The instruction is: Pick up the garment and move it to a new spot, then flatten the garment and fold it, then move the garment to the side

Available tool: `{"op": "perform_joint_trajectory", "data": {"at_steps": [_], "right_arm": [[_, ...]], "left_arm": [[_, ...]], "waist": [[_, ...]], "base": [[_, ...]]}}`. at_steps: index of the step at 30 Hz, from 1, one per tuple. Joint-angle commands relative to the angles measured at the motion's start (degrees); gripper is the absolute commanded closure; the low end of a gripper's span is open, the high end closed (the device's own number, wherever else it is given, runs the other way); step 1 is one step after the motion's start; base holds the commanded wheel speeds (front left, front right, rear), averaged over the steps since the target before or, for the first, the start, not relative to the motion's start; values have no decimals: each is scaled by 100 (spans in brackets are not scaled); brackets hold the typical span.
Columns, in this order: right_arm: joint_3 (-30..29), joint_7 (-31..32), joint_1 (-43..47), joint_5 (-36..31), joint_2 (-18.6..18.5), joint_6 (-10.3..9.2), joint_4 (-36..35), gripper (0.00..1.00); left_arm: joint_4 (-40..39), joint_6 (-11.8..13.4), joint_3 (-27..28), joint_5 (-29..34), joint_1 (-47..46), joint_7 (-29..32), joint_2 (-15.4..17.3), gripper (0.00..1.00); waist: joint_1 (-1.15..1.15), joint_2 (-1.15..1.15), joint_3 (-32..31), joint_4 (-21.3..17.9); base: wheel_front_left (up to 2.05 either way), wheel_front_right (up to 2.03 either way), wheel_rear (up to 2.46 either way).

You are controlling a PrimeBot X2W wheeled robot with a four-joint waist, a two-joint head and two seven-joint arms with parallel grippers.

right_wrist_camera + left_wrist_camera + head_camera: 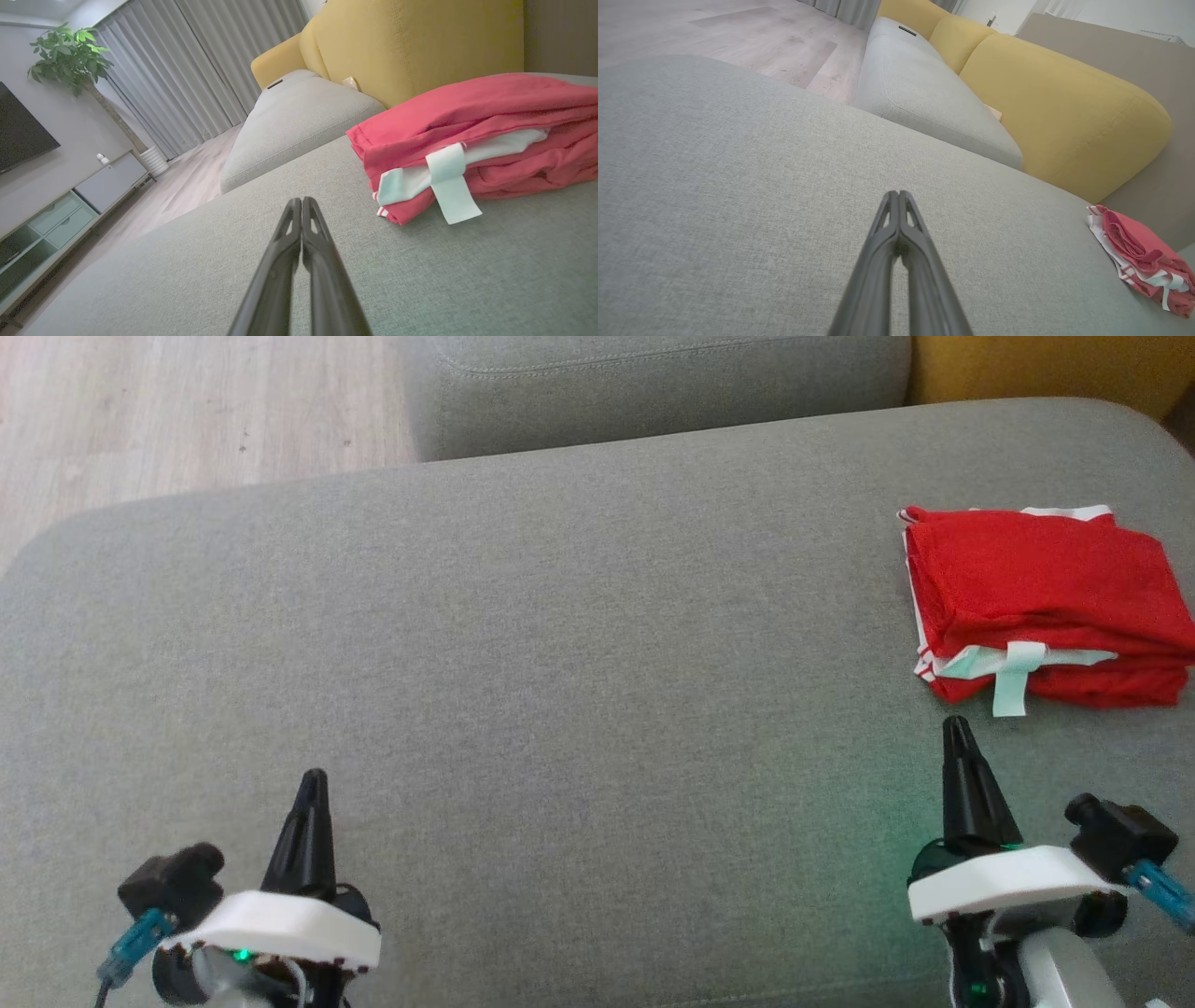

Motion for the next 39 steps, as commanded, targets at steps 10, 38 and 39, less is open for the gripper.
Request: {"op": "perform_joint_trajectory", "data": {"at_steps": [10, 38, 39], "right_arm": [[-76, 162, -244, 833, -102, -1, -230, 100], [-242, 571, -261, 2570, -141, -3, -278, 100], [-249, 586, -261, 2634, -142, -3, -280, 100]], "left_arm": [[-138, -85, 199, -769, -361, 198, 7, 100], [-49, -203, 484, -2427, -495, 655, 10, 100], [-45, -208, 494, -2489, -499, 672, 10, 100]], "waist": [[0, 0, -27, 44], [0, 0, -92, 148], [0, 0, -94, 152]], "base": [[0, 0, 0], [0, 0, 0], [0, 0, 0]]}}
